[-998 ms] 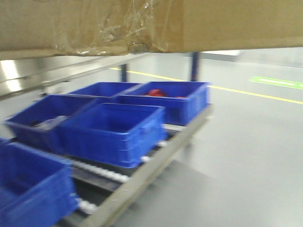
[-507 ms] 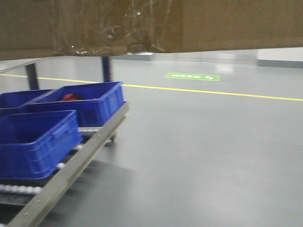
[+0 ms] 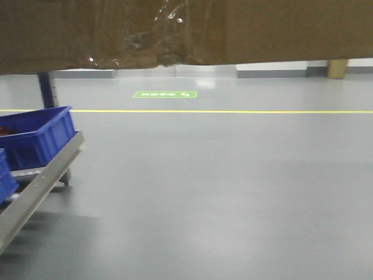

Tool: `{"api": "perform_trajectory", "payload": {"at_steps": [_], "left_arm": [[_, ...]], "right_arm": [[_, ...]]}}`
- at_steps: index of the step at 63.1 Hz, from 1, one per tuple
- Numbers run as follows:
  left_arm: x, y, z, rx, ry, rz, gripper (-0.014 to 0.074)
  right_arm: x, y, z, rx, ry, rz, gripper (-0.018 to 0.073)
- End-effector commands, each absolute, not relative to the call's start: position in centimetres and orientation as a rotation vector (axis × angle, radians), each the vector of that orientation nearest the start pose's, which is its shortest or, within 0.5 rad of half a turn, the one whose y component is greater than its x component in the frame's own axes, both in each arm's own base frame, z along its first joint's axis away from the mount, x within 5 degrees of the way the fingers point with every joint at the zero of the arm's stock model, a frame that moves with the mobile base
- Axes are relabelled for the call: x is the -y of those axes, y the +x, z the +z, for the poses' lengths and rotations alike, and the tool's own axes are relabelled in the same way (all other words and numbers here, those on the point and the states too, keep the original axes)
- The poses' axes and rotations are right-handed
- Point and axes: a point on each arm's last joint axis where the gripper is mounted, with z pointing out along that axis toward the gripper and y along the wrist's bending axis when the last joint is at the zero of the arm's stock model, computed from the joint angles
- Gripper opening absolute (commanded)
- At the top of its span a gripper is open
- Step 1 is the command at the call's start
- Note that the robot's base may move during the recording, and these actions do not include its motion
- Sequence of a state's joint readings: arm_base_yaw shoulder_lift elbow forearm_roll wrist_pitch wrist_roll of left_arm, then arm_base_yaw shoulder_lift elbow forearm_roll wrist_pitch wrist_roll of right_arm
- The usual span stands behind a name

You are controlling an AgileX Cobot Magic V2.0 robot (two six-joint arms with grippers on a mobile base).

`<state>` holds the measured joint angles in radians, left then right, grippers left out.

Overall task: Grab carton from right shelf to conveyor
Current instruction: 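Hold the carton with both grippers and back away from the shelf, then carry the carton in both grippers across the floor to the conveyor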

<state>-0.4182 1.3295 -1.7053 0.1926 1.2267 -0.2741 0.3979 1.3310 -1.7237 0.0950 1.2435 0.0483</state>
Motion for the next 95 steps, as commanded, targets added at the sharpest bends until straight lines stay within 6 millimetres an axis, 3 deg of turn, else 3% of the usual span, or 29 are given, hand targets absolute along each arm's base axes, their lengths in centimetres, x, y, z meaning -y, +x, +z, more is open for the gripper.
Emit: {"api": "perform_trajectory", "payload": {"at_steps": [1,95], "left_arm": [[8.6,23.1,48.21,-2.273,0.17,-0.112,-0.001],[8.63,23.16,48.16,-2.274,0.17,-0.112,-0.001]], "right_arm": [[-9.97,22.31,48.5,-2.268,-0.428,0.314,-0.0064],[-9.97,22.31,48.5,-2.268,-0.428,0.314,-0.0064]]}}
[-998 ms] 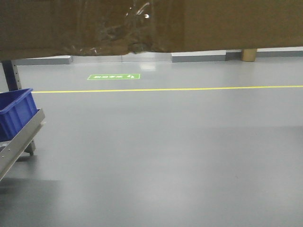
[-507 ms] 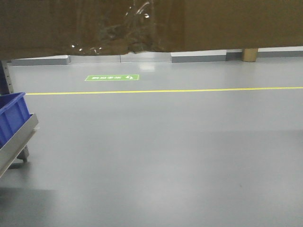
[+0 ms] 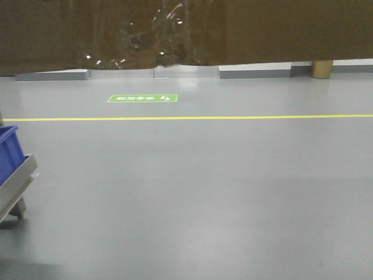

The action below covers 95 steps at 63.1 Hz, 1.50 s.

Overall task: Grab carton from right shelf to conveyor
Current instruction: 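Carry the carton in both grippers across the floor to the conveyor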

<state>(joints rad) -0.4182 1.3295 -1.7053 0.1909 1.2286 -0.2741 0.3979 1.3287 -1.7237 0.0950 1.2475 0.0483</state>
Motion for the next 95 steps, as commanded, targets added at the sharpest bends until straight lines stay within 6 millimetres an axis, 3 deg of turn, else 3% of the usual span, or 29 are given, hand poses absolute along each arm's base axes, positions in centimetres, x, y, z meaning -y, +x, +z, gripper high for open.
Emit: {"api": "perform_trajectory", "payload": {"at_steps": [1,28,66,95], "left_arm": [[8.6,23.2,48.2,-2.274,0.17,-0.112,-0.001],[8.5,23.3,48.2,-2.27,0.169,-0.083,-0.001],[8.4,23.5,48.1,-2.27,0.169,-0.066,-0.001],[7.9,23.6,48.2,-2.252,0.163,0.009,-0.001]], "right_arm": [[-10.0,22.3,48.5,-2.268,-0.428,0.314,-0.0064],[-10.0,22.4,48.6,-2.253,-0.424,0.317,-0.0064],[-10.5,23.8,51.1,-1.94,-0.351,0.367,-0.0064],[-10.5,24.1,51.8,-1.856,-0.332,0.378,-0.0064]]}}
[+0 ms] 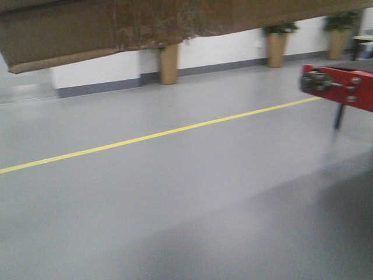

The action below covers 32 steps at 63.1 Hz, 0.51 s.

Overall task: Grab carton from right shelf to conveyor
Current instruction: 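Carry the carton in both grippers across the floor to the conveyor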

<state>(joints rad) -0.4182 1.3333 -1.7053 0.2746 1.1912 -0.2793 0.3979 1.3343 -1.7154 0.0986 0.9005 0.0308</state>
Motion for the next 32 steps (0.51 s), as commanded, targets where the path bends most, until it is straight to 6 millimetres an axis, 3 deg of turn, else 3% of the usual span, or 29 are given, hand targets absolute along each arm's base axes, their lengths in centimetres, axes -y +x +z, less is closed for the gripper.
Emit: {"api": "perform_trajectory", "payload": {"at_steps": [1,32], "left_arm": [[7.9,23.7,48.2,-2.251,0.163,0.015,-0.001],[6.2,24.0,48.8,-2.175,0.143,0.268,-0.001]], "right_arm": [[-10.5,24.1,51.8,-1.856,-0.332,0.378,-0.0064],[-10.5,24.1,51.8,-1.852,-0.331,0.379,-0.0064]]}}
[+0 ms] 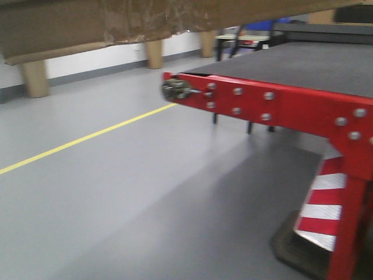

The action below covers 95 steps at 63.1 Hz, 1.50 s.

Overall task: Grab carton from right shelf to conveyor
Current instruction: 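Carry the carton in both grippers across the floor to the conveyor, then lower the carton onto the grey conveyor belt with both grippers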

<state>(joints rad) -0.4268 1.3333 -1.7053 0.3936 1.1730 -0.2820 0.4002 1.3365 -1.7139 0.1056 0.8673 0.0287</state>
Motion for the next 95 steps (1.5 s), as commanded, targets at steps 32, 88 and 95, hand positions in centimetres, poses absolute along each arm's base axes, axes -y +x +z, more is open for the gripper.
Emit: {"api": "perform_trajectory", "payload": {"at_steps": [32,88,95], "left_arm": [[5.84,24.11,49.05,-2.153,0.138,0.329,-0.001],[5.84,24.11,49.05,-2.153,0.138,0.329,-0.001],[5.84,24.11,49.05,-2.153,0.138,0.329,-0.001]], "right_arm": [[-10.54,24.1,51.85,-1.852,-0.331,0.379,-0.0064],[-10.54,24.1,51.86,-1.85,-0.33,0.379,-0.0064],[-10.54,24.1,51.86,-1.85,-0.33,0.379,-0.0064]]}}
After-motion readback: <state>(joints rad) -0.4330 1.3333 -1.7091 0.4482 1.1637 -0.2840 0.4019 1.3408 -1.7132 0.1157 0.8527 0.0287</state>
